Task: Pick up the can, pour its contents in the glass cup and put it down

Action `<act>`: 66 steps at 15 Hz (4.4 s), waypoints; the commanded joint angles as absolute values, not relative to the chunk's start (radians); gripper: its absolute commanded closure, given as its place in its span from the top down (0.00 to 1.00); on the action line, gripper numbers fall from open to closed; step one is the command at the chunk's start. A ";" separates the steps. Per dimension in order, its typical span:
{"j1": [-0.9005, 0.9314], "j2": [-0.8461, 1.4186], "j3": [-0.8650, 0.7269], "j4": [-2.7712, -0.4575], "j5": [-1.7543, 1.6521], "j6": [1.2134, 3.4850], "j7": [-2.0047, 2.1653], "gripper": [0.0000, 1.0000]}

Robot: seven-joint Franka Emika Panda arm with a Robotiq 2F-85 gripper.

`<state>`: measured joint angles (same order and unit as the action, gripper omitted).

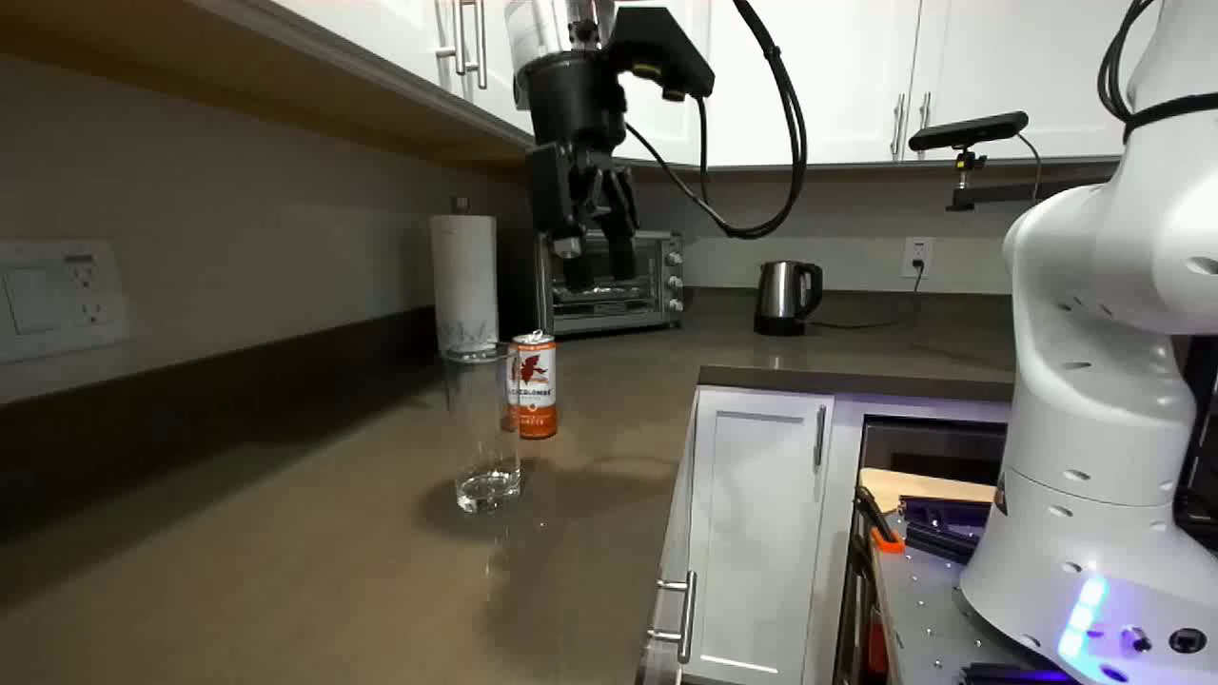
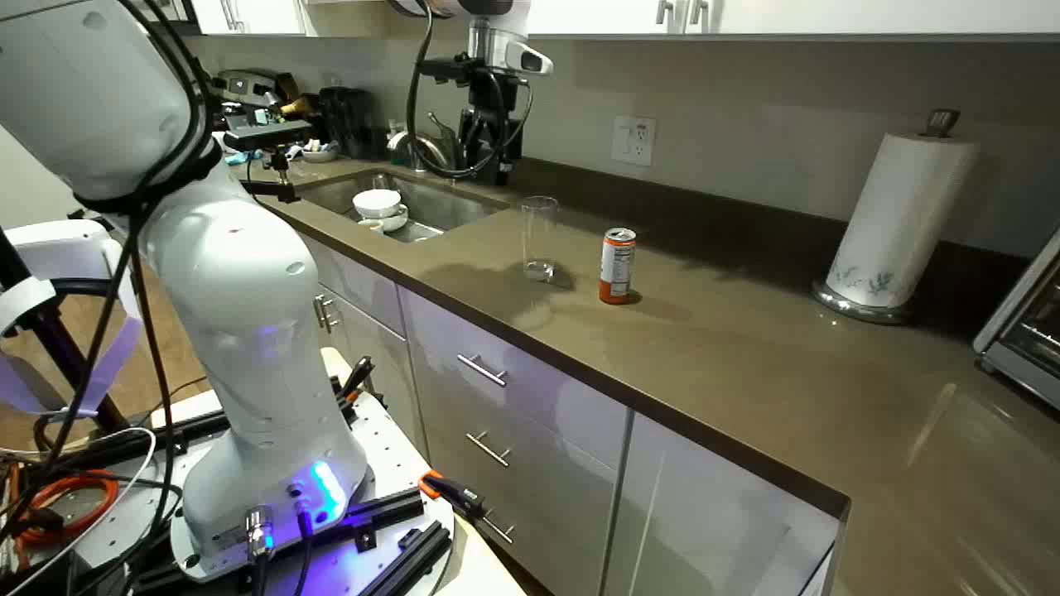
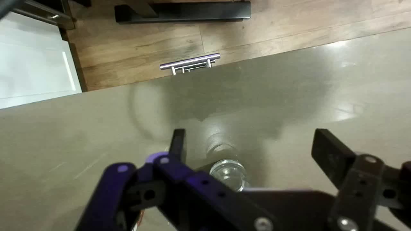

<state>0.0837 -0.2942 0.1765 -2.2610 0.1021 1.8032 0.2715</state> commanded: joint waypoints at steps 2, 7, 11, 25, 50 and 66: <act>0.091 -0.293 0.170 -2.260 0.100 1.802 0.273 1.00; 0.091 -0.293 0.170 -2.260 0.100 1.802 0.273 1.00; 0.091 -0.293 0.170 -2.260 0.100 1.802 0.273 1.00; 0.091 -0.293 0.170 -2.260 0.100 1.802 0.273 1.00; -0.094 -0.044 -0.061 -2.053 0.220 1.902 0.539 1.00; -0.156 0.167 -0.182 -1.958 0.514 1.924 0.680 1.00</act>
<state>-0.1347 0.1223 -0.1820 -1.9949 0.4520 1.9391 0.6534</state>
